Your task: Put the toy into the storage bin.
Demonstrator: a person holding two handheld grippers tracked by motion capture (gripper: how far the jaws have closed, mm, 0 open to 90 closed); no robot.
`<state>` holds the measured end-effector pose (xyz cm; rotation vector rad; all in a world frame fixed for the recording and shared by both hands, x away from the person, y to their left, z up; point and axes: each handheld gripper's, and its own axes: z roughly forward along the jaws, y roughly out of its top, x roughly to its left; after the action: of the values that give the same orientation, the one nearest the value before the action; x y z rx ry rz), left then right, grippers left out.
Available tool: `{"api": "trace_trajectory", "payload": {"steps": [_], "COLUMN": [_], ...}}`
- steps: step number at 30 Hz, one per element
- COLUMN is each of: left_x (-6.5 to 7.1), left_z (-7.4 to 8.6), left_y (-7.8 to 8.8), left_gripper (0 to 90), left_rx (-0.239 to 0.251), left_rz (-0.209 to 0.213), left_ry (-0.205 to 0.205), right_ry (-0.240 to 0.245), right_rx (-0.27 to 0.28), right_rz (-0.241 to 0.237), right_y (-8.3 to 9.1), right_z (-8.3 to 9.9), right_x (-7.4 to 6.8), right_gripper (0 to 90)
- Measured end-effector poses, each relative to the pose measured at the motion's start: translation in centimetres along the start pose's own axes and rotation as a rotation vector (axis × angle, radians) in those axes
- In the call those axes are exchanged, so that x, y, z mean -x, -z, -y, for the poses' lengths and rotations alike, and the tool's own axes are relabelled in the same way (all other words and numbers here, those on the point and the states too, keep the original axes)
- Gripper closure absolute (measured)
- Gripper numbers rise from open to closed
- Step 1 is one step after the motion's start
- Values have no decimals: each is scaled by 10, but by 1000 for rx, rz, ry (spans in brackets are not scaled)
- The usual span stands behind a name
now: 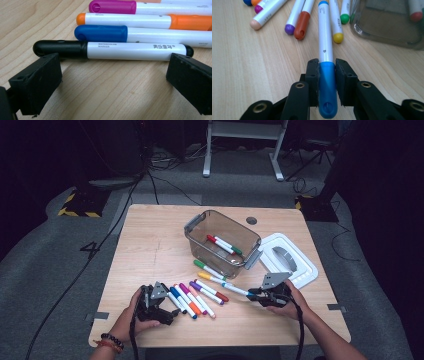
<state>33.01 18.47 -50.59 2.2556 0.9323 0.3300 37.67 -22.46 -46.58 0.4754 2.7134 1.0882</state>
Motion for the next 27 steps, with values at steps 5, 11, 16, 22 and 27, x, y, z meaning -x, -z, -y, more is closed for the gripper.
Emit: {"api": "trace_trajectory", "payload": {"steps": [5, 11, 16, 22, 27], "left_x": [0, 0, 0, 0, 0], "left_z": [0, 0, 0, 0, 0], "left_y": [0, 0, 0, 0, 0], "left_gripper": [5, 5, 5, 5, 5], "left_rx": [0, 0, 0, 0, 0], "left_rz": [0, 1, 0, 0, 0], "left_ry": [0, 0, -1, -1, 0], "right_ry": [12, 29, 58, 75, 83], "right_rx": [38, 86, 110, 146, 172], "right_rz": [-11, -4, -7, 19, 47], "right_y": [13, 26, 34, 50, 59], "right_z": [-5, -15, -28, -45, -61], "right_x": [-3, -10, -18, -20, -15], "right_gripper": [738, 738, 738, 738, 738]}}
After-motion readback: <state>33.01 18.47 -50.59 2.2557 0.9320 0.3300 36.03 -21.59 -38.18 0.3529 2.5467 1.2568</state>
